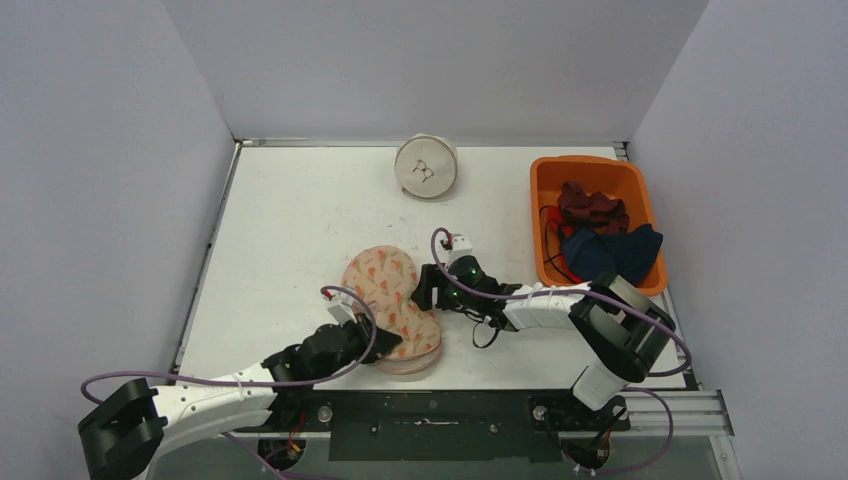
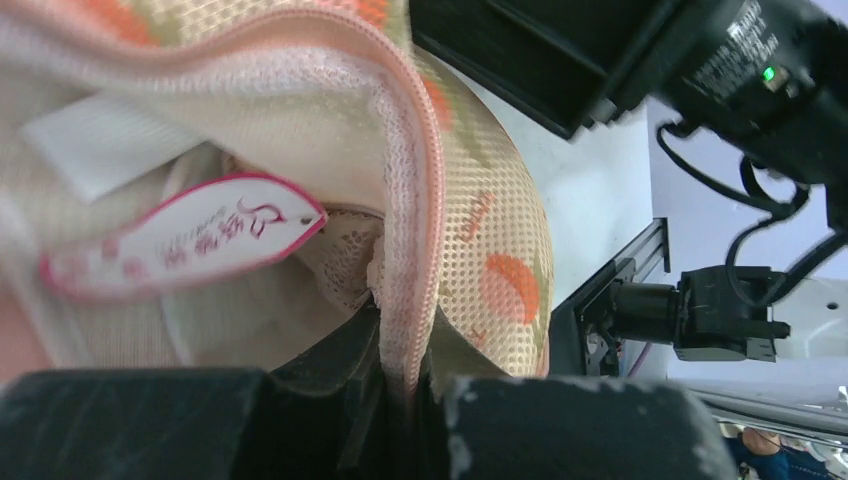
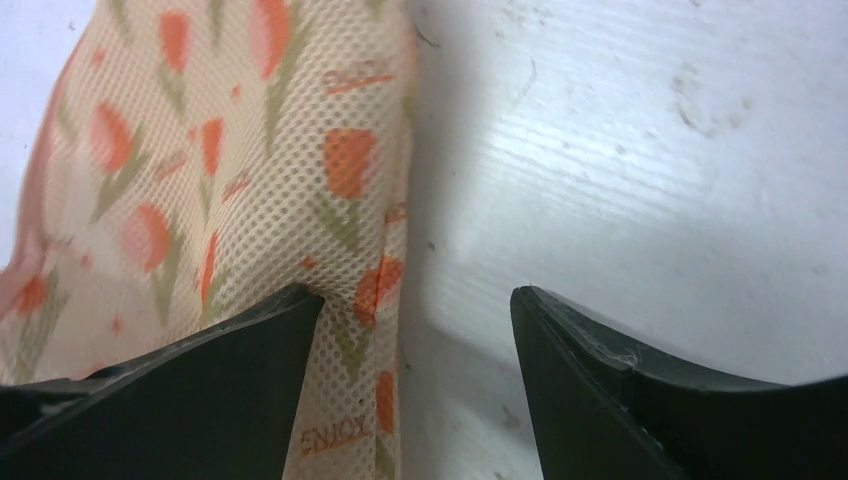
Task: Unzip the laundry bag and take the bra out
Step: Open the laundry bag at the center of the board.
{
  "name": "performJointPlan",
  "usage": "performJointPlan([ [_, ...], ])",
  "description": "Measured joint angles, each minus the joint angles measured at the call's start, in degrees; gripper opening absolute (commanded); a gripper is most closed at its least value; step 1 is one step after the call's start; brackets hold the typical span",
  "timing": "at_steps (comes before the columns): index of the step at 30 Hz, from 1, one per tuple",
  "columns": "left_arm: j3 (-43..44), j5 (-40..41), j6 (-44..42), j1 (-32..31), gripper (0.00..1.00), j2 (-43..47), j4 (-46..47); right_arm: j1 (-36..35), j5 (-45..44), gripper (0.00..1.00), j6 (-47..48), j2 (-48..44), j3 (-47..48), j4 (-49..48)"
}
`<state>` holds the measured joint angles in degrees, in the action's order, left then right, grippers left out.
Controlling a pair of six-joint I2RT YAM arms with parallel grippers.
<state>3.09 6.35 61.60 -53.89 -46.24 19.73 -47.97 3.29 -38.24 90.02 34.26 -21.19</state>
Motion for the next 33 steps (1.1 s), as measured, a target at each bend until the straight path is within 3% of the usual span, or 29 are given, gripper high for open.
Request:
performJointPlan([
  [3, -0.9, 7.8, 3.5, -6.5, 0.13, 4.8, -3.3, 0.0, 1.1, 0.79, 2.1, 4.2, 5.1, 2.3],
  [6, -0.9, 13.3, 5.7, -8.9, 0.19, 7.9, -7.2, -0.2, 0.8, 0.81, 3.8, 5.7, 8.1, 4.7],
  [9, -0.3, 17.0, 7.0, -9.2, 0.35, 10.0, -12.1, -0.2, -1.7, 0.82, 5.1, 4.0, 8.4, 7.4],
  [13, 1.2, 19.7, 7.7, -9.3, 0.6, 12.3, -18.3, -1.0, -6.2, 0.82, 6.6, -4.6, 6.1, 11.2],
  [17, 5.1, 21.6, 7.5, -9.4, 0.73, 14.3, -25.8, -4.6, -10.4, 0.82, 8.6, -18.1, 1.2, 12.3],
  [26, 10.8, 25.4, 7.8, -9.3, 0.79, 18.4, -37.7, -12.0, -14.6, 0.82, 8.1, -39.6, -12.0, 14.9],
  [33, 11.5, 27.7, 10.5, -9.1, 0.72, 19.5, -45.0, -14.3, -15.0, 0.8, 5.4, -41.6, -15.6, 14.3],
])
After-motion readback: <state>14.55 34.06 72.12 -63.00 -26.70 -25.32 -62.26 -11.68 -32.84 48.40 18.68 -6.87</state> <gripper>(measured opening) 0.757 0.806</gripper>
